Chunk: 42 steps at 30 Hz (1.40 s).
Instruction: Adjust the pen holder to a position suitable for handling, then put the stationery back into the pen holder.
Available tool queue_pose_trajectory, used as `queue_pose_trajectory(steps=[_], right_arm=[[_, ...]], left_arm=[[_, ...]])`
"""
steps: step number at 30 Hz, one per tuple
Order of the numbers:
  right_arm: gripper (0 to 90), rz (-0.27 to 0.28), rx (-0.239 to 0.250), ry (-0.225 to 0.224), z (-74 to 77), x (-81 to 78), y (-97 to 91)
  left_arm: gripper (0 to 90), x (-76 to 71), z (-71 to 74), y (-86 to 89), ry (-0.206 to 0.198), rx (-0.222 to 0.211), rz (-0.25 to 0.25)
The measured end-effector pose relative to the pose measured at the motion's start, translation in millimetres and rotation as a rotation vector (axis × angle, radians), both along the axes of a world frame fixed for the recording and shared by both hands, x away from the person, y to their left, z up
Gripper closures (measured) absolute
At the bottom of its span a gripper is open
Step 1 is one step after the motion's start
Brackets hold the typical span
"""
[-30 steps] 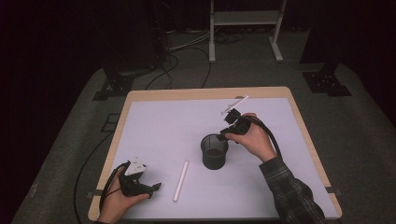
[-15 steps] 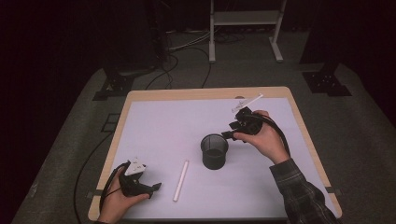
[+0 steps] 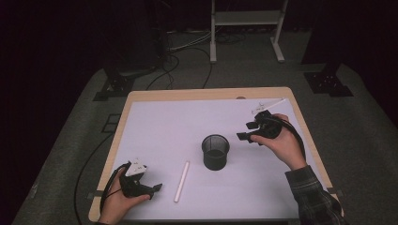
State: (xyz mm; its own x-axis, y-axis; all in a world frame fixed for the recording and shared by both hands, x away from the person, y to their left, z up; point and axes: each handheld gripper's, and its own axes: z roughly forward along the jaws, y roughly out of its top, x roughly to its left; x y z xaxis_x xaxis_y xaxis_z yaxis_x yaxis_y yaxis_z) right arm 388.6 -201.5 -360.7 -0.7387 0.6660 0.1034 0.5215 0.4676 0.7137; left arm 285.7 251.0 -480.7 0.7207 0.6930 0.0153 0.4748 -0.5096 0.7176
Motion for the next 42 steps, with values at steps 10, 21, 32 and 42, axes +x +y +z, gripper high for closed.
queue_pose_trajectory(steps=[10, 21, 32, 42], right_arm=[[25.0, -0.082, -0.008, -0.047, -12.5, -13.5, -25.2], [20.3, -0.153, -0.054, -0.066, -35.8, -32.6, -43.1], [19.8, -0.196, -0.078, -0.059, -58.9, -44.7, -56.6], [20.7, -0.265, -0.125, -0.04, -79.1, -62.6, -76.7]], left_arm=[[2.6, -0.2, -0.1, -0.1, 0.002, -0.002, 0.001], [2.6, -0.3, -0.2, -0.4, 0.001, -0.006, 0.004], [2.5, 0.0, 0.0, -0.4, 0.002, -0.004, 0.003], [2.6, -0.2, 0.1, -0.4, 0.002, -0.002, 0.003]])
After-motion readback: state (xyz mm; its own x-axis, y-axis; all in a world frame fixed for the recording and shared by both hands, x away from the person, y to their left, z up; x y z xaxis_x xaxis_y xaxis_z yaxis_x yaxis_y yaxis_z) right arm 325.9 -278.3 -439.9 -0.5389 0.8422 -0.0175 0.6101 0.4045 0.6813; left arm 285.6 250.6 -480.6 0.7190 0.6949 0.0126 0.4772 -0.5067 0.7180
